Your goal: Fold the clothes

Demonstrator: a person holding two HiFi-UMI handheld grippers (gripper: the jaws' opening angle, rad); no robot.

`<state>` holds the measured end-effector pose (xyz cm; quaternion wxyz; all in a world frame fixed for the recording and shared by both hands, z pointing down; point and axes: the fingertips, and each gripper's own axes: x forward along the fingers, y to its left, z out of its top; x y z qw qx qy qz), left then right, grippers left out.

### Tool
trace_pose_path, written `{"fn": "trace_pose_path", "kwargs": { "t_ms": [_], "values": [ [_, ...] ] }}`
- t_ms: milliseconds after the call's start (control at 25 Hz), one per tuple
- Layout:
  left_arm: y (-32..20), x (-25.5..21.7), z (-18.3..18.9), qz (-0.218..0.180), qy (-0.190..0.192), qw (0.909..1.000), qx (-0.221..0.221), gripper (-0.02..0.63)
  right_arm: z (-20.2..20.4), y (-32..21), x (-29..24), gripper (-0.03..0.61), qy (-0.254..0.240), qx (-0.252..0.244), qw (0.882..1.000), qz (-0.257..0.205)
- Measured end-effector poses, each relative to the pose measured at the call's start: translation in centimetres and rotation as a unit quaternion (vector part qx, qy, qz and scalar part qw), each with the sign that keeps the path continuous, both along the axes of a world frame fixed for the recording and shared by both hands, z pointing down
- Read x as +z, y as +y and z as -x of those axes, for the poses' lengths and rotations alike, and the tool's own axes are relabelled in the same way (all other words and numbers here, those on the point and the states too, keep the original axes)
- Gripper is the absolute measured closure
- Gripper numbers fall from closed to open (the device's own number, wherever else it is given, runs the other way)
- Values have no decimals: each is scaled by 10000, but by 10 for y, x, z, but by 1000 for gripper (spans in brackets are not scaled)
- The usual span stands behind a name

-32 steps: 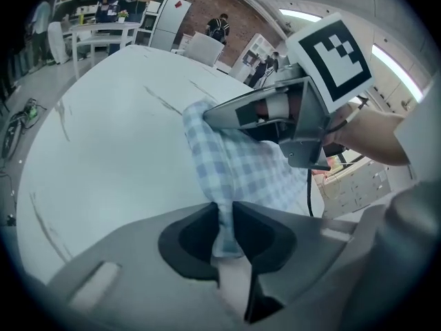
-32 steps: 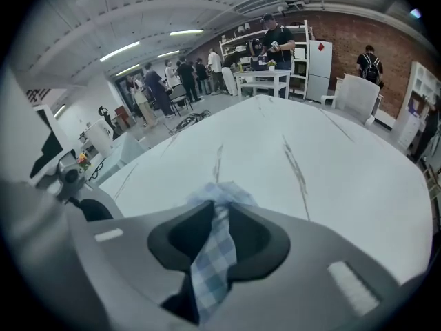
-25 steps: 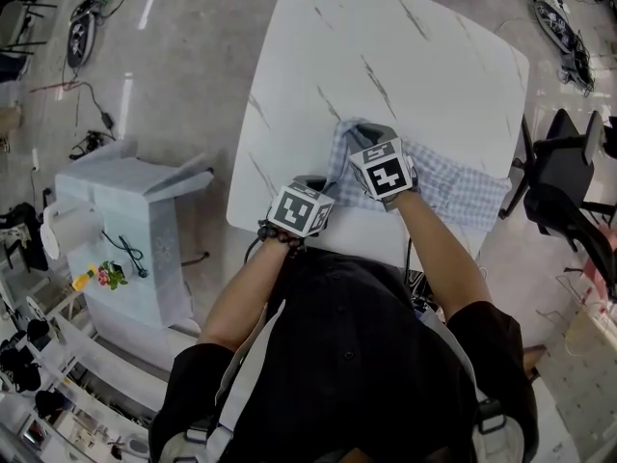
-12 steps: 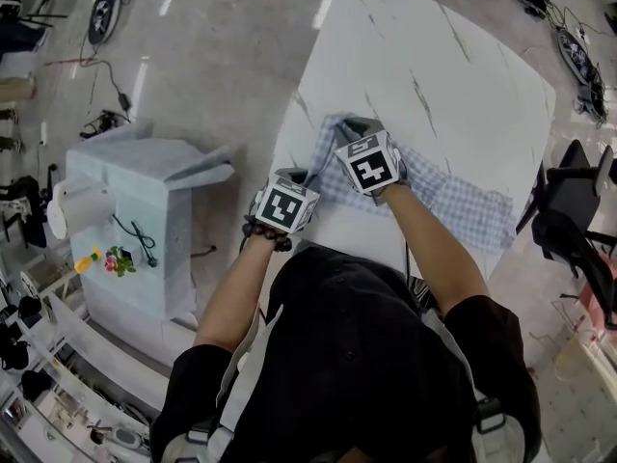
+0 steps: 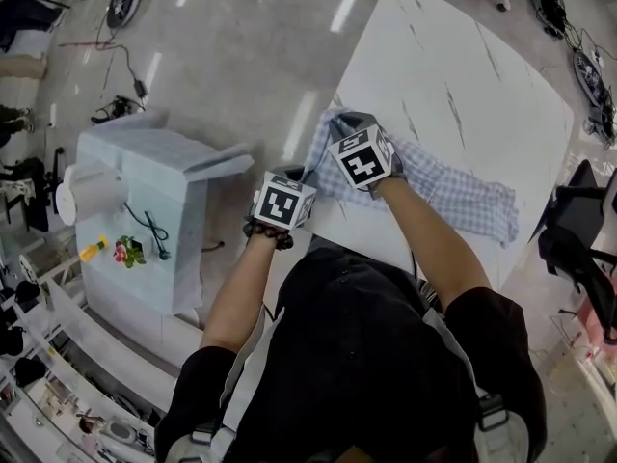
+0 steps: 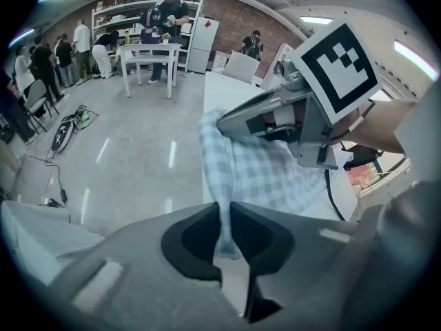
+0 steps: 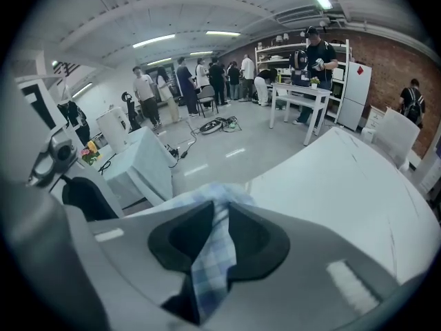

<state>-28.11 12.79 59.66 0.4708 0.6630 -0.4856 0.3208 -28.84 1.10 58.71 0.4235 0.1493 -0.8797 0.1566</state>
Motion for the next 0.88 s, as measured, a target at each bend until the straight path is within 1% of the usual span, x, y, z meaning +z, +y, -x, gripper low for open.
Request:
{"fn": "trace_pose_path", "kwargs": {
  "t_ms": [120, 240, 320, 400, 480, 520, 600, 680, 800, 880],
  "values": [
    [1, -6, 2, -51, 13, 10000, 3, 569, 1, 2, -2, 497, -43, 30, 10000, -25],
    [-6, -25, -4, -262, -65, 9995, 156, 571, -8, -5, -13, 497, -167, 174, 9996, -131],
    [-11, -43, -13, -434, -84, 9984, 350, 571, -24, -17, -23, 501, -291, 428, 9983, -252],
    [-15, -60, -28, -577, -94, 9966, 580, 571, -45, -33, -34, 514, -525, 762, 9953, -279],
    [-18, -67, -40, -657, -209, 9946, 780, 571, -65, -42, -46, 514, -814, 981, 9918, -73],
    [-18, -67, -43, -662, -292, 9939, 836, 569, -76, -44, -50, 514, -877, 1040, 9907, 12],
    [-14, -60, -46, -592, -370, 9945, 783, 569, -107, -45, -53, 512, -784, 1094, 9909, -29],
    [-8, -52, -45, -477, -304, 9969, 538, 569, -152, -48, -51, 506, -542, 1199, 9910, -251],
    [-5, -45, -39, -373, -261, 9987, 209, 566, -232, -65, -34, 485, 39, 1585, 9860, -522],
    [-7, -43, -36, -336, -337, 9988, 96, 549, -273, -75, -27, 480, 346, 1814, 9809, -618]
  ]
}}
